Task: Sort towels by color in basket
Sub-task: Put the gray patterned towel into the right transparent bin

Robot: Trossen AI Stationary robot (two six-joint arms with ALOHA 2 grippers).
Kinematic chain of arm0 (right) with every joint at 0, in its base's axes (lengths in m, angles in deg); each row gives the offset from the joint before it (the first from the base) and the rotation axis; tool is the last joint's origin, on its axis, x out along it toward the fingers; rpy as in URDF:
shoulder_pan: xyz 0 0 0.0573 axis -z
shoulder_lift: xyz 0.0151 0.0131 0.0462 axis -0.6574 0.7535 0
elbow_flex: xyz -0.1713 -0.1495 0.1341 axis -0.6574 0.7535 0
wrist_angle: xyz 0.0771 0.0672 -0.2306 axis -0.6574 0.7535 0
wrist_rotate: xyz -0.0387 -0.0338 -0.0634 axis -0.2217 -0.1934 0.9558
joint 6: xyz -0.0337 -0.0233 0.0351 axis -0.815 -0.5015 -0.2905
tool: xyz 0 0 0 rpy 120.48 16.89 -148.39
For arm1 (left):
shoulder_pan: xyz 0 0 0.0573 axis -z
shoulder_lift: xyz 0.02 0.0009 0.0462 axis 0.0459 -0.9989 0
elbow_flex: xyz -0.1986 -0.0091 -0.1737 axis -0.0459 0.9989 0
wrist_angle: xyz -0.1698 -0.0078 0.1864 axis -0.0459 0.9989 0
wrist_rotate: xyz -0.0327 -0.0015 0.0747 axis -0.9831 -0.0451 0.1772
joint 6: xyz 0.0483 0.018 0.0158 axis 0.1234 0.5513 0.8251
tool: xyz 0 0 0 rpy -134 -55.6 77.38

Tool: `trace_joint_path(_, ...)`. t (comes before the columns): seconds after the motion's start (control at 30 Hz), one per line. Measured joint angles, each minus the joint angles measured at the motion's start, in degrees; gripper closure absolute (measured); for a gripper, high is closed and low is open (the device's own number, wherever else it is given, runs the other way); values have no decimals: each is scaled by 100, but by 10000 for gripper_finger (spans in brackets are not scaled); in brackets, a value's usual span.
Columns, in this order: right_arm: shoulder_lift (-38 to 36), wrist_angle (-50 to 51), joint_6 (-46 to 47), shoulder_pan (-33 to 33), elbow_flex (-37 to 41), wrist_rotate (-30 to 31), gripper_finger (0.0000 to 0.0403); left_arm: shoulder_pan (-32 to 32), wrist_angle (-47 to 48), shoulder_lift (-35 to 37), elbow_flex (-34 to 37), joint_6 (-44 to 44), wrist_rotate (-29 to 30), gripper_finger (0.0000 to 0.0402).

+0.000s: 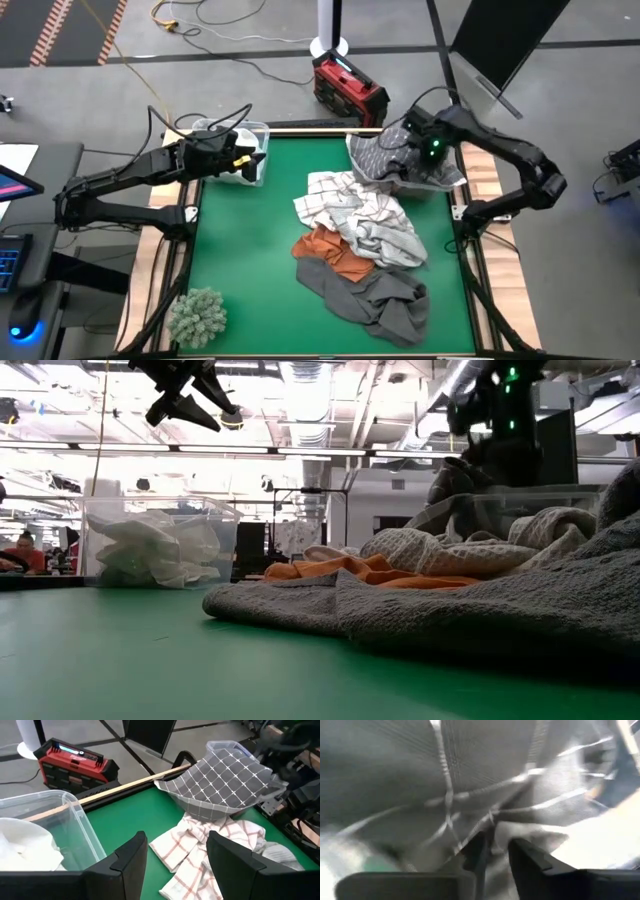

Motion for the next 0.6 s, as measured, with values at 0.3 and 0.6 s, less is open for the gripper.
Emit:
trace_joint_path(0.3,-27,793,348,-526,-2190,-3,210,0,139,0,0,61,2,207)
trace_joint_path(0.6,457,-650,-466,-2658,-2917,-20,159,2,128,2,35,151,72,207)
